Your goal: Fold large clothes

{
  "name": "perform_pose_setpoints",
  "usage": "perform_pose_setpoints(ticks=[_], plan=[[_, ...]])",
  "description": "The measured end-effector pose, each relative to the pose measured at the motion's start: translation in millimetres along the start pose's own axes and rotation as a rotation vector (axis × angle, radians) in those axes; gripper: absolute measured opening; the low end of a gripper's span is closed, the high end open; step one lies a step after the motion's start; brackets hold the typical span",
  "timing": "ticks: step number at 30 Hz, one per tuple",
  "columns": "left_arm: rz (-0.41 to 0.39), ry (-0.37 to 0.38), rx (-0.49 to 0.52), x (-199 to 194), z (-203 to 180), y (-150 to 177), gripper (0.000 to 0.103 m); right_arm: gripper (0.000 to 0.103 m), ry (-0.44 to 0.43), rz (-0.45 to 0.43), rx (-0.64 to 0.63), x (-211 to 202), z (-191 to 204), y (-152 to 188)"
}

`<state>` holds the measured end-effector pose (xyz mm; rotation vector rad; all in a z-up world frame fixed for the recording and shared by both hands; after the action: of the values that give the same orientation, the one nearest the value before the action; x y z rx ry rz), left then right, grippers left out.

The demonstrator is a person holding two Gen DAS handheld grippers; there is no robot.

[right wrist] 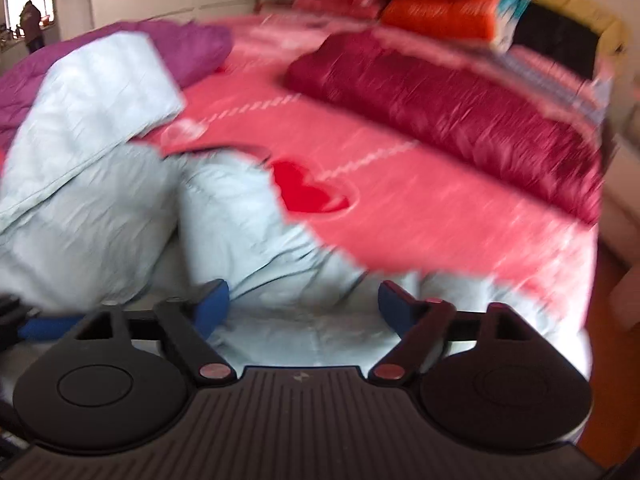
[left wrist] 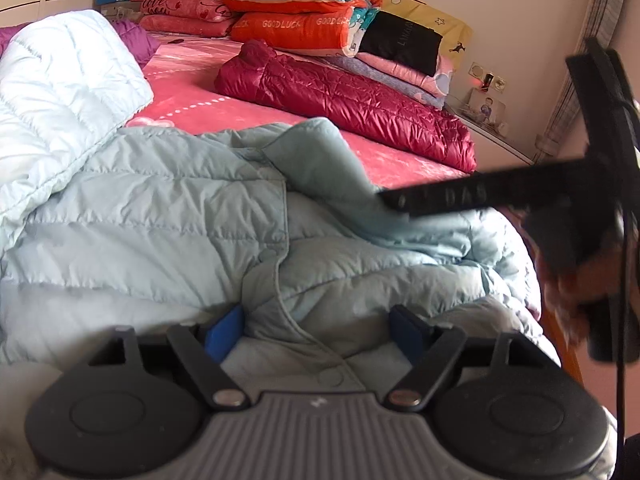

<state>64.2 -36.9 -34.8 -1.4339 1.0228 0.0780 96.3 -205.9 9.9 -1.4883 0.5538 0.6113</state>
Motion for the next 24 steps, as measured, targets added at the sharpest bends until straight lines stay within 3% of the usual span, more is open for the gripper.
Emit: perform_pose_setpoints(ticks=[2, 8, 11, 13, 15, 17, 20, 24], plan=[[0.0, 0.001, -0.003, 0, 0, 0, 0.081, 0.103, -0.009, 0.024, -0.007, 10, -7, -8], [0.0, 0.006, -0.002, 1, -2, 1, 0.084, 0.103, -0.186, 0.208, 0.0, 63, -16, -16], [0.0, 0.01, -0.003, 2, -2, 2, 0.085, 0.103, -0.21, 0.227, 0.051, 76, -19, -13], [0.0, 0.011, 0.0, 2, -3, 2, 0.087, 0.103, -0.202, 0.195, 0.062, 77, -19, -13], [0.0, 0.012, 0.003, 3, -4, 2, 0.088, 0.083, -0.177, 0.152, 0.063, 71, -14, -11], [-0.001, 0.013, 0.004, 3, -4, 2, 0.088, 0.048, -0.12, 0.107, 0.044, 67, -17, -14], [-0.002, 0.013, 0.004, 2, -5, 2, 0.088, 0.023, -0.018, 0.024, 0.02, 61, -23, -23], [-0.003, 0.014, 0.005, 3, -5, 2, 0.089, 0.018, 0.1, -0.097, 0.028, 57, -45, -52]])
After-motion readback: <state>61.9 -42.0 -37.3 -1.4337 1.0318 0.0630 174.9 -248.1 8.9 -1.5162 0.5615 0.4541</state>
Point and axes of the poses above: each gripper's, at about its wrist camera, not at the fingertips, and x roughly the way its jaws point, z to its left, y to its underside, the point moved 10 cm from there along x, roughly the way its jaws point, and after that the axes turned 7 degrees about x, right-handed, at the moved point
